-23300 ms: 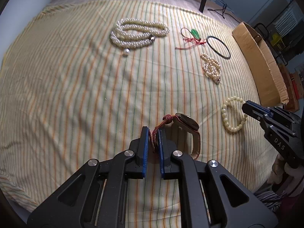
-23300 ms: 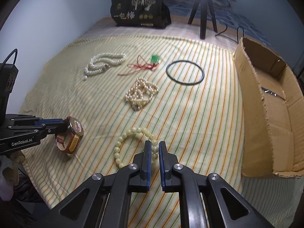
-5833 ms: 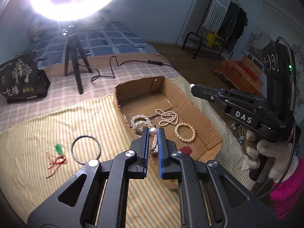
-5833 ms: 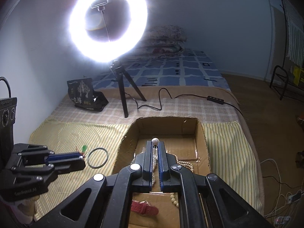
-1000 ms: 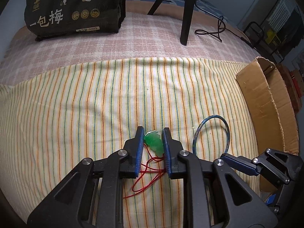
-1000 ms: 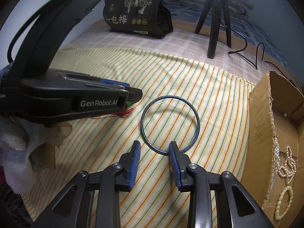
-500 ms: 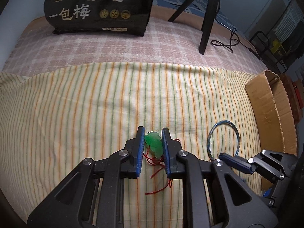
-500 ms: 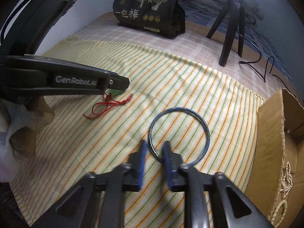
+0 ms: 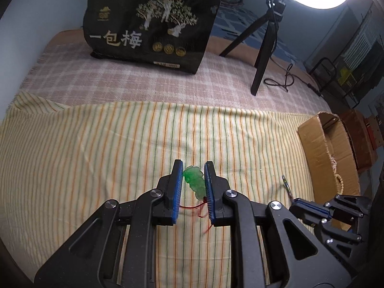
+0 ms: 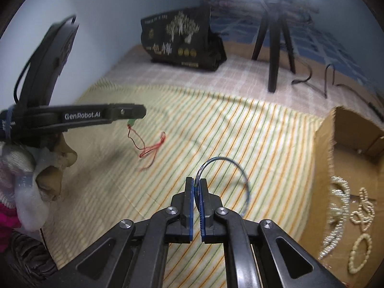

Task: Organize jewelry
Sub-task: 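Carry the jade pendant and bangle into the box and open both tools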

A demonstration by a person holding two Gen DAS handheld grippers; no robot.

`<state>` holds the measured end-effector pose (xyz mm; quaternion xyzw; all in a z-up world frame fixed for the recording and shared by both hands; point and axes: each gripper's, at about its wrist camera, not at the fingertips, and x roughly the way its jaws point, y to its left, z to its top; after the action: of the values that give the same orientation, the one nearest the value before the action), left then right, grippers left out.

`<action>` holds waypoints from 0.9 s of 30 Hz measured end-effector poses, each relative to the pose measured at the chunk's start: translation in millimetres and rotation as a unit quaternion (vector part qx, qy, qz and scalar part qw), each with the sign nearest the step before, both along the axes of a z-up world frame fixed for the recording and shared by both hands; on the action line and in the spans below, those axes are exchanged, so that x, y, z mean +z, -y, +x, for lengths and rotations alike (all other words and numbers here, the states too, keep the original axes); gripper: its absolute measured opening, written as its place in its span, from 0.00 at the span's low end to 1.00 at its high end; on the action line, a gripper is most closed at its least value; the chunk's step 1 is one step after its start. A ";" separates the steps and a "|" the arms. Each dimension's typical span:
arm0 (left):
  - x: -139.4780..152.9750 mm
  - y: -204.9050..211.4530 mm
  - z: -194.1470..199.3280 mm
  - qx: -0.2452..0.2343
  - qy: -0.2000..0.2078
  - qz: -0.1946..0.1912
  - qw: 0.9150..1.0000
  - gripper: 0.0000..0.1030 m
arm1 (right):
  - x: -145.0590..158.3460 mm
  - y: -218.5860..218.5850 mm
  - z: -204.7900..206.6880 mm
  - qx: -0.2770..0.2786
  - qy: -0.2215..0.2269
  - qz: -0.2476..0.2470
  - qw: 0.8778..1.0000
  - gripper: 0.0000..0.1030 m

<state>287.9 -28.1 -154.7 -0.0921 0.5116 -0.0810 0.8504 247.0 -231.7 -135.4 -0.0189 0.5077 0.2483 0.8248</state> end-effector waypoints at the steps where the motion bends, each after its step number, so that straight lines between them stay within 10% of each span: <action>1: 4.4 -2.1 -2.4 0.002 0.004 -0.004 1.000 0.16 | 5.5 1.7 -1.1 -0.004 0.005 0.002 1.000 0.01; 27: 117.9 36.1 -61.7 -0.034 0.104 -0.118 0.987 0.16 | 101.9 73.7 -52.2 -0.077 0.105 0.035 0.991 0.00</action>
<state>226.2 -64.3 -36.8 -0.1656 0.4104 -0.1787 0.8788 194.8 -305.4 -33.5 0.0235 0.4087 0.1982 0.8906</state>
